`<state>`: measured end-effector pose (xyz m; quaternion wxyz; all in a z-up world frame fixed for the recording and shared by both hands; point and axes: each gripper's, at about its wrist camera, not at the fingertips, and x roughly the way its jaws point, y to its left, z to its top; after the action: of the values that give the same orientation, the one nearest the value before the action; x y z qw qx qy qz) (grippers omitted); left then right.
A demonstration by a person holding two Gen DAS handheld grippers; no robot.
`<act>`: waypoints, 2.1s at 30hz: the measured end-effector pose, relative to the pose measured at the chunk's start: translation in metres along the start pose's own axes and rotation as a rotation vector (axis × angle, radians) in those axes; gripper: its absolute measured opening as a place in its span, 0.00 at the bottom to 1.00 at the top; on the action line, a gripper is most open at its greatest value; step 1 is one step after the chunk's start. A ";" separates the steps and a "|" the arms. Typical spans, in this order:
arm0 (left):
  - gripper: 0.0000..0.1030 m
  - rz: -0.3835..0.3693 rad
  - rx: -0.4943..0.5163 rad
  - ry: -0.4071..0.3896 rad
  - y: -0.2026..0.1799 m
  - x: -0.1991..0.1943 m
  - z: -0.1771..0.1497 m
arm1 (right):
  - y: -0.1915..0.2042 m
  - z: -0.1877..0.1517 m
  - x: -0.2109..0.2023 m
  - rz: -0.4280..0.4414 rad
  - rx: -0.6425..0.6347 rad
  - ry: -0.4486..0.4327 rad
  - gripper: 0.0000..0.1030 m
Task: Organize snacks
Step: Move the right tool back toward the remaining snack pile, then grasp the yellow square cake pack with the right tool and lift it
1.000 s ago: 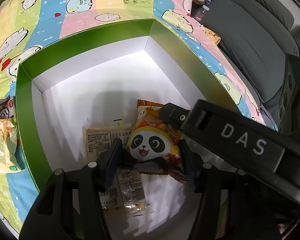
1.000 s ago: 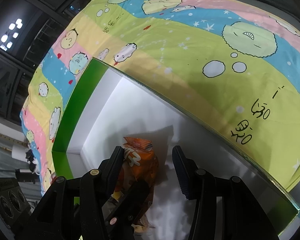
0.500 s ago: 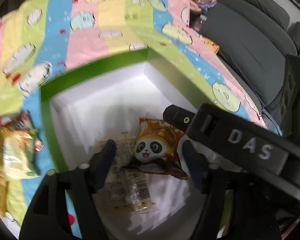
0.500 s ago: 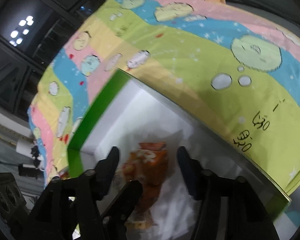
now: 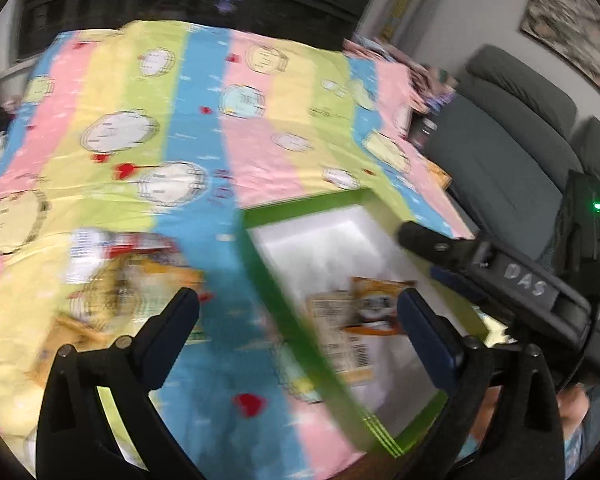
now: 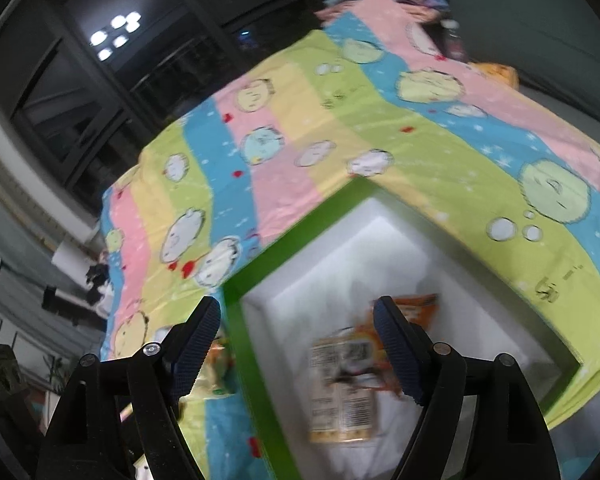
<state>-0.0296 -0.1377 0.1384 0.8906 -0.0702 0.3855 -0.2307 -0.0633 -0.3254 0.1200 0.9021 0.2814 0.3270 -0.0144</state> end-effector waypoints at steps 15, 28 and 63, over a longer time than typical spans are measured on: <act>0.97 0.278 -0.498 -0.048 0.195 -0.062 -0.054 | 0.108 -0.052 0.060 0.252 -0.238 0.257 0.77; 0.86 0.116 -0.461 0.156 0.211 -0.017 -0.073 | 0.161 -0.112 0.128 0.369 -0.248 0.521 0.77; 0.50 0.113 -0.252 0.092 0.170 -0.019 -0.071 | 0.172 -0.137 0.129 0.257 -0.272 0.489 0.54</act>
<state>-0.0320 0.0249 0.0501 0.8677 -0.1488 0.4553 -0.1332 -0.0054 -0.0893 0.0427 0.8204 0.1923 0.4949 0.2120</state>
